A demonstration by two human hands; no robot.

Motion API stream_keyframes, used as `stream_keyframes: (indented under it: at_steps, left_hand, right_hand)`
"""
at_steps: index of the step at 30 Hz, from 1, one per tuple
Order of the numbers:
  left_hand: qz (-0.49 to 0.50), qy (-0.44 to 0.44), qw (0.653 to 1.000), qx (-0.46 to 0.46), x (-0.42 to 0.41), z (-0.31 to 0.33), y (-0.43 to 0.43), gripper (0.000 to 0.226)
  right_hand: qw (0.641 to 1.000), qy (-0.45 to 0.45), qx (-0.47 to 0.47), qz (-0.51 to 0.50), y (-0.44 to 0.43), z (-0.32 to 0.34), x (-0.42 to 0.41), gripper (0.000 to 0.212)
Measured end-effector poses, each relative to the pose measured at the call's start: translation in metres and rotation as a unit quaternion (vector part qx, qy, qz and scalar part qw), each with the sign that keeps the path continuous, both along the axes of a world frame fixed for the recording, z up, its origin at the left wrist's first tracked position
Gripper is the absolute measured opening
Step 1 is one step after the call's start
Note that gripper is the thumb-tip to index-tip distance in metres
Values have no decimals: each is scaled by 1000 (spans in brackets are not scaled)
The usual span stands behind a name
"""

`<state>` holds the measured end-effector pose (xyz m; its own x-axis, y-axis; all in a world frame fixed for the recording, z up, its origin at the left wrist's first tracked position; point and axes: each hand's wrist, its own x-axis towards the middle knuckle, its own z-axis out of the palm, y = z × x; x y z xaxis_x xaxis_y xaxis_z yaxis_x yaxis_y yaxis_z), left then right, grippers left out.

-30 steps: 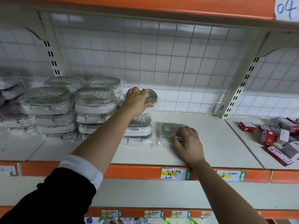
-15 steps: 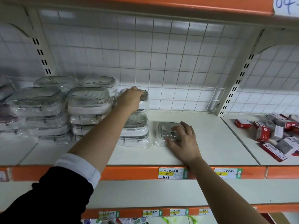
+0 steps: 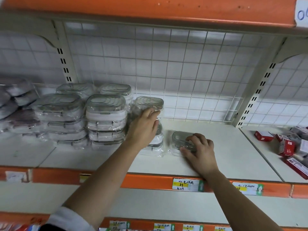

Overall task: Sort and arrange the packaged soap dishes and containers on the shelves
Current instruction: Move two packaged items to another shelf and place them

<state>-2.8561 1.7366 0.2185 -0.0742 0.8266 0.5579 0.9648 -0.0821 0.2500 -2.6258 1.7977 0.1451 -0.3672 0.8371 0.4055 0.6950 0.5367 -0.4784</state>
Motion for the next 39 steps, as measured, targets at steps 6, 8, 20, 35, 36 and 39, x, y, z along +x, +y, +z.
stream_keyframes:
  at_steps: [6,8,20,35,36,39]
  left_hand:
    - [-24,53,995,81,-4,-18,-44,29]
    - [-24,67,993,97,-8,-23,-55,31]
    - [75,16,992,103,-34,-60,-92,27]
    - [58,25,986,157,-37,-70,-94,19]
    - [58,26,986,156,-37,-70,-94,19]
    - [54,37,985,158,-37,-70,-94,20]
  right_hand:
    - [993,106,43,12,-9,8,-10,45]
    - [987,146,63,25,-14,14,-21,43]
    - [966,197,165,-7,-12,49,-65,41]
    - [980,89,152,91,-27,65,-141,41]
    - [982,77,148,87,-27,65,-141,41]
    - [989,16,119,82,-27,66,-136,43]
